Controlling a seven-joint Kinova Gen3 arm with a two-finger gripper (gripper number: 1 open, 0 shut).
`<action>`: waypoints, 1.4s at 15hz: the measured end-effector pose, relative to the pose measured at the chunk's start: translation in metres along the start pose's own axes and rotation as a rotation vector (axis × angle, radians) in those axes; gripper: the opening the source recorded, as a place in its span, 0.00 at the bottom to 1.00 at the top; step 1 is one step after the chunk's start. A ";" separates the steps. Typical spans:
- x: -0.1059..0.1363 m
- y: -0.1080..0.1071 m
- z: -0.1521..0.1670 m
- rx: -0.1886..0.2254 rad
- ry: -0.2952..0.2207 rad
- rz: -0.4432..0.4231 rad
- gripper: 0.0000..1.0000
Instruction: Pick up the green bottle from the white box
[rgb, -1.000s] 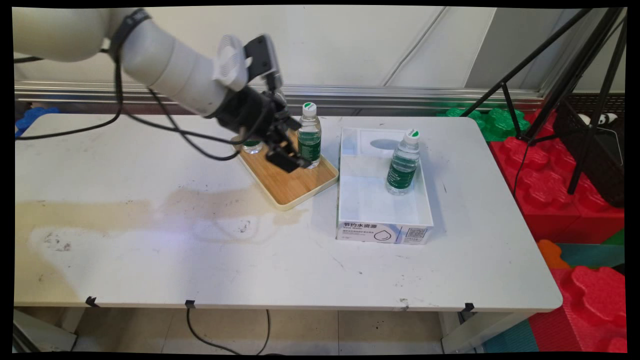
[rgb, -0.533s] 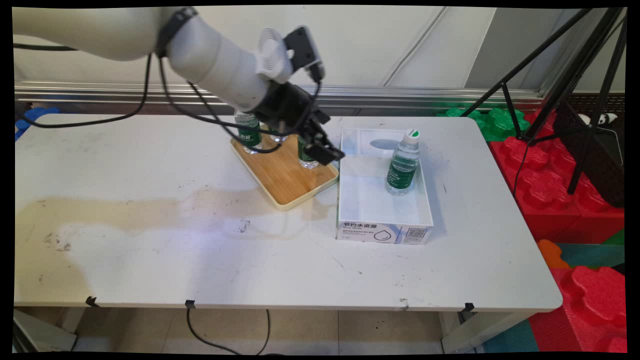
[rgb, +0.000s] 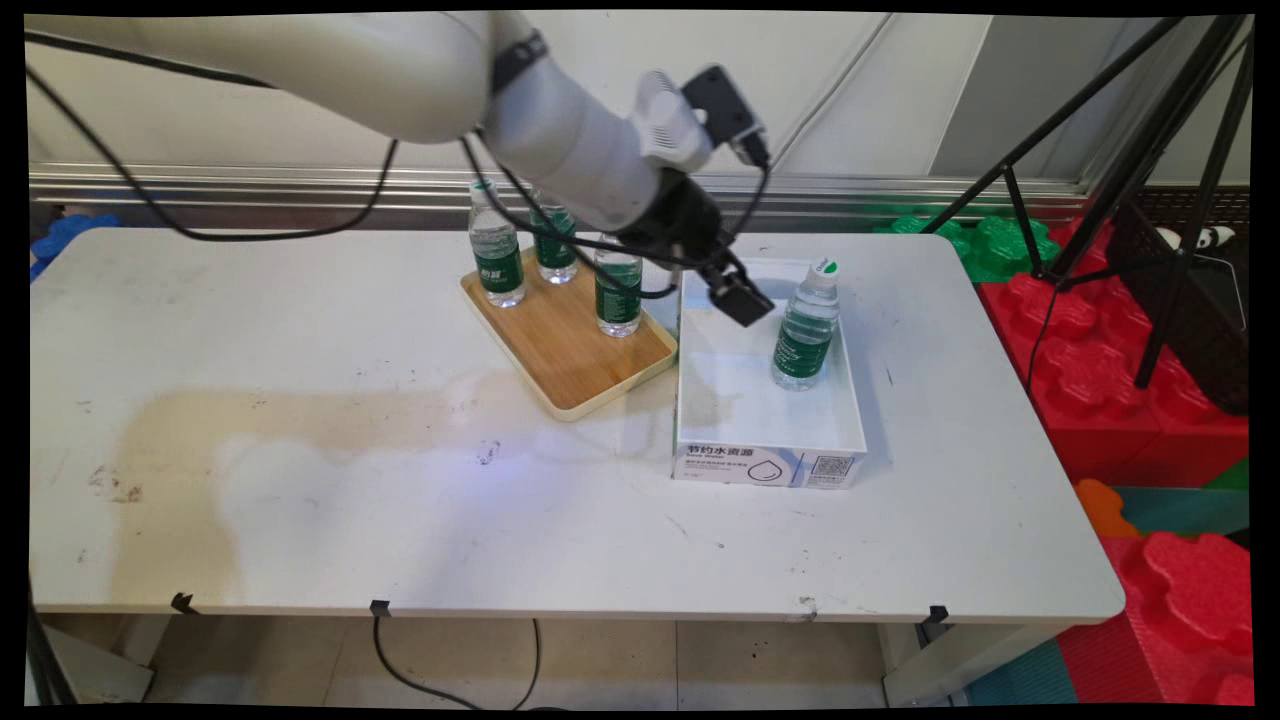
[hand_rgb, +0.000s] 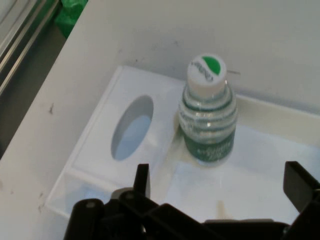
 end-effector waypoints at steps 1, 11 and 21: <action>0.004 0.001 0.007 0.000 0.000 -0.005 1.00; 0.030 0.009 0.092 -0.021 -0.014 -0.029 1.00; 0.031 0.009 0.137 -0.035 -0.029 -0.038 1.00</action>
